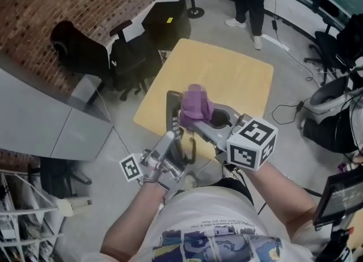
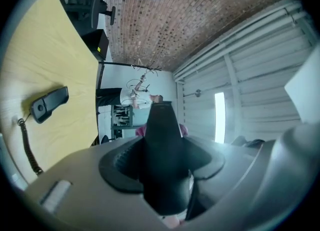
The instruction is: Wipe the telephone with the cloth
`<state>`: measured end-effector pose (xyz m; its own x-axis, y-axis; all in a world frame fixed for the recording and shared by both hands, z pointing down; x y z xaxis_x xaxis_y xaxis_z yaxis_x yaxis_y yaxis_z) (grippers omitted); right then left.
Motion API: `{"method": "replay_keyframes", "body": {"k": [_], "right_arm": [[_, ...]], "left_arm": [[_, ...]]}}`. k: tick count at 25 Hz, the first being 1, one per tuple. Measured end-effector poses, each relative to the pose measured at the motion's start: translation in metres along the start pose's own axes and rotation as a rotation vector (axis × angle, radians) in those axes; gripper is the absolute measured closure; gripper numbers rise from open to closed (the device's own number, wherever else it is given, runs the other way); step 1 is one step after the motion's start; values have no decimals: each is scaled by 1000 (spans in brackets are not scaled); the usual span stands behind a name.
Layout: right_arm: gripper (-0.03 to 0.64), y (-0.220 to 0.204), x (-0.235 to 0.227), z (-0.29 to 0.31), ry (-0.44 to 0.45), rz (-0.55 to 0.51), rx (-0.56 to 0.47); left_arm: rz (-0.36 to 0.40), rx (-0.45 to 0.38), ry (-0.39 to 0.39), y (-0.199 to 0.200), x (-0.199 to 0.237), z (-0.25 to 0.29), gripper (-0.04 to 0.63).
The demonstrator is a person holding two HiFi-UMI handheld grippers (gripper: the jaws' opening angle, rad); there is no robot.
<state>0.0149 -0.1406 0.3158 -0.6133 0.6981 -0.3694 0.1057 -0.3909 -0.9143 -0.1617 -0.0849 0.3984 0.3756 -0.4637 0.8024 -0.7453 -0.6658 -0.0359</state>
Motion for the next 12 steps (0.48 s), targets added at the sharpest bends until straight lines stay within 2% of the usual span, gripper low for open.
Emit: {"method": "replay_keyframes", "body": {"k": [12], "right_arm": [[495,-42,49,2,21,-11,66]], "left_arm": [[-3,-14,-16,23,-4,-20,341]]}}
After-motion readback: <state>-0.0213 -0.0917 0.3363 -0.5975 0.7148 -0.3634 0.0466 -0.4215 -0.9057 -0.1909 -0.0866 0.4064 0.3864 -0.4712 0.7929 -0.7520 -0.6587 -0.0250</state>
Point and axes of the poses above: the fingertips, and each gripper's own axes: z forward along the fingers, x to its left, y out of its top, the point moved 9 cm from there along -z, backward along the fingers, and after that the axes turned 12 degrees about -y, right-handed, at the moved point
